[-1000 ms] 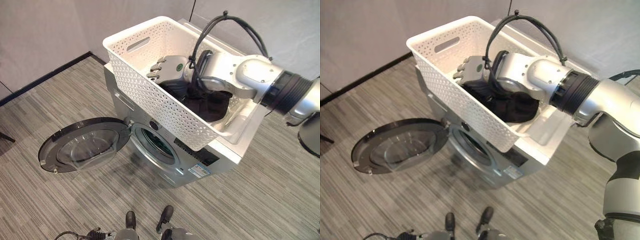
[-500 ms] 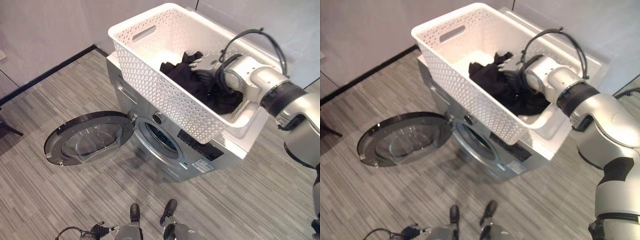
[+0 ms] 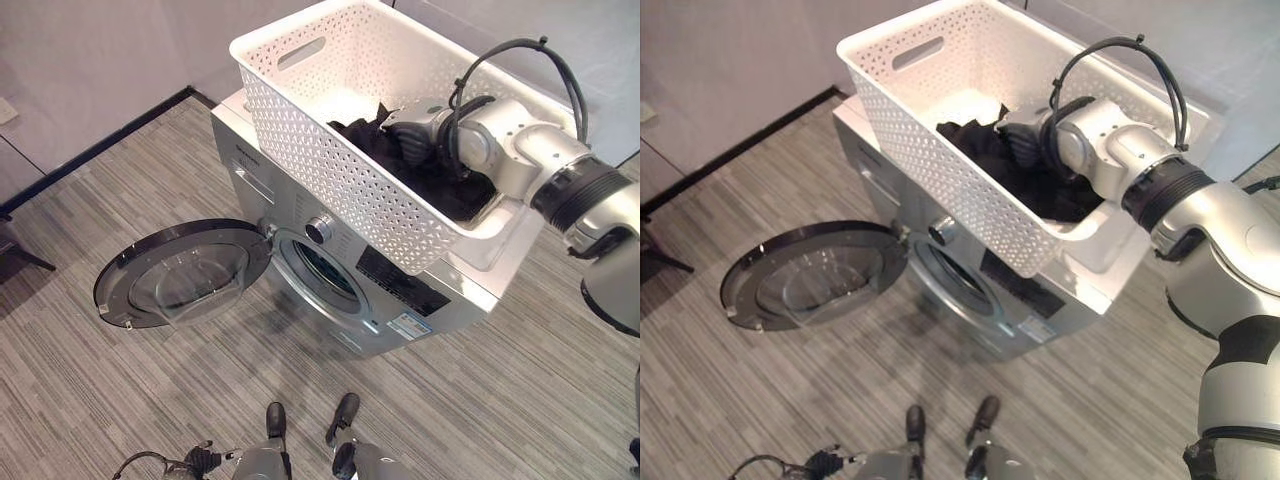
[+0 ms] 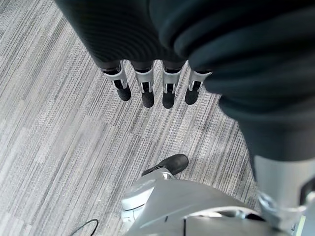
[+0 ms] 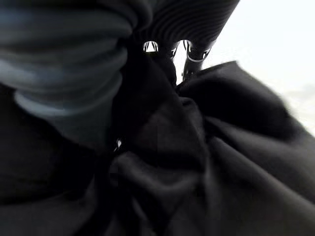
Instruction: Grab the laundry basket,head to the washer,open it,put in the laundry and shut it.
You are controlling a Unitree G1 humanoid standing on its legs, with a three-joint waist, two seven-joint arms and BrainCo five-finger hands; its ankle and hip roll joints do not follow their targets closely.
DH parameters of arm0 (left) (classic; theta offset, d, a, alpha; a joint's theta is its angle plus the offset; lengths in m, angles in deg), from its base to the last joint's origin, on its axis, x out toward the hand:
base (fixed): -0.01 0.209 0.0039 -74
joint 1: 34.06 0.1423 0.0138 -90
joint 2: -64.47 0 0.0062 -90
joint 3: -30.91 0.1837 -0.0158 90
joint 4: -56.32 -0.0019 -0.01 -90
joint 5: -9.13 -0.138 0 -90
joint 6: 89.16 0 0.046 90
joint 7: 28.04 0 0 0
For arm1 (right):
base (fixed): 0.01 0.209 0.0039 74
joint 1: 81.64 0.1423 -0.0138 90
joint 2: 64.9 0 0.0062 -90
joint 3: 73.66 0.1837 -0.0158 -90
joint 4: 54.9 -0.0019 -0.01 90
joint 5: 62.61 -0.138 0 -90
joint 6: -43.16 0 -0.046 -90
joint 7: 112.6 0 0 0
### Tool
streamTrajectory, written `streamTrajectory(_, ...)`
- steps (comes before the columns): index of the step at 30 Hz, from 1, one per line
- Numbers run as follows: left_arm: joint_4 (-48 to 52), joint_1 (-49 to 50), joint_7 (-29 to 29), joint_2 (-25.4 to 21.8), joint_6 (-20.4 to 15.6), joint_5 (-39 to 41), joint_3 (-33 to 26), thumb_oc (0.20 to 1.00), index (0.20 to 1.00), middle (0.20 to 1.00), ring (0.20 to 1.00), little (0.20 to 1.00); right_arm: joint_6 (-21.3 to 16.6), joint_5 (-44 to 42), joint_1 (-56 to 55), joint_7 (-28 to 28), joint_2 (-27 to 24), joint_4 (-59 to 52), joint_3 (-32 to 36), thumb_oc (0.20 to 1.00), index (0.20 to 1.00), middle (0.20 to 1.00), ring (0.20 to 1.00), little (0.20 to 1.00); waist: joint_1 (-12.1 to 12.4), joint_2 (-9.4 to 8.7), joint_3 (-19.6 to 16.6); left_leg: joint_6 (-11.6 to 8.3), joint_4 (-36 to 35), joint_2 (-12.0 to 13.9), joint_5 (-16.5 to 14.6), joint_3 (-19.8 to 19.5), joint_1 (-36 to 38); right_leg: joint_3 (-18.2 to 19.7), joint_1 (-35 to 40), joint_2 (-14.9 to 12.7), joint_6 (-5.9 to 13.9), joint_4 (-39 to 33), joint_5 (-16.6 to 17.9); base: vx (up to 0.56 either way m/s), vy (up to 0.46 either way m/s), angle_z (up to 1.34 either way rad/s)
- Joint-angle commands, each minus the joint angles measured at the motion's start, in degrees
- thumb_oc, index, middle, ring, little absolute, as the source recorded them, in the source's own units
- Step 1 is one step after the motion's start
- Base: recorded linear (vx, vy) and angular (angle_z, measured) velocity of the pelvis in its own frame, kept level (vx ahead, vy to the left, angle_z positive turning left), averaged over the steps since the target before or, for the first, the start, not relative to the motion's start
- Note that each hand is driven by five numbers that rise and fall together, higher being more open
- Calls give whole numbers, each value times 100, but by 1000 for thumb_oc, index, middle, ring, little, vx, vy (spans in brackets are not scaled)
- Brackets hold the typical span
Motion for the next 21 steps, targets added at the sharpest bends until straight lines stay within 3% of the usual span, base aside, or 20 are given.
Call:
streamTrajectory(1,-166,-268,67,-72,-48,-87,-36,1000,1000,1000,1000,1000,-27,-249,346,-331,53,372,271,200,200,200,200,200,63,-512,370,-220,-482,-143,478,-90,-6,436,724,-788,864,-666,682,0,0,0)
streamTrajectory(5,-196,-183,103,-82,-35,-204,-148,1000,1000,1000,1000,1000,-57,51,410,-813,-187,369,603,200,200,200,200,200,79,-460,194,-218,-482,-148,425,-113,186,416,921,-807,878,-666,641,29,-12,5)
streamTrajectory(7,-199,-168,97,-85,-37,-233,-147,1000,1000,1000,1000,1000,-94,118,343,-776,-196,368,617,200,200,200,200,200,85,-450,172,-217,-482,-151,416,-118,215,419,961,-809,877,-666,631,42,-7,2)
streamTrajectory(8,-280,-84,89,-78,-28,-320,-162,1000,1000,1000,1000,1000,-73,12,245,-1003,-244,595,961,200,200,200,200,200,111,-393,22,-212,-482,-178,389,-143,358,387,1113,-815,888,-666,592,53,-17,3)
streamTrajectory(14,-469,98,103,28,0,-427,-197,1000,1000,1000,1000,1000,25,-1162,-10,-1558,-203,1166,2266,200,200,200,200,200,81,-223,-374,-206,-482,-213,338,-146,691,351,1430,-811,901,-666,514,44,8,2)
streamTrajectory(17,-491,129,109,45,3,-447,-199,1000,1000,1000,1000,1000,16,-1538,-16,-1679,-214,1257,2528,200,200,200,200,200,65,-210,-469,-206,-482,-213,326,-146,775,343,1516,-805,902,-666,497,4,-2,-1)
streamTrajectory(21,-600,268,125,75,44,-394,-262,1000,1000,1000,1000,1000,-104,-2834,291,-1860,-427,1431,2982,200,200,200,200,200,-23,-184,-712,-215,-482,-202,294,-69,997,357,1713,-781,904,-666,459,0,0,0)
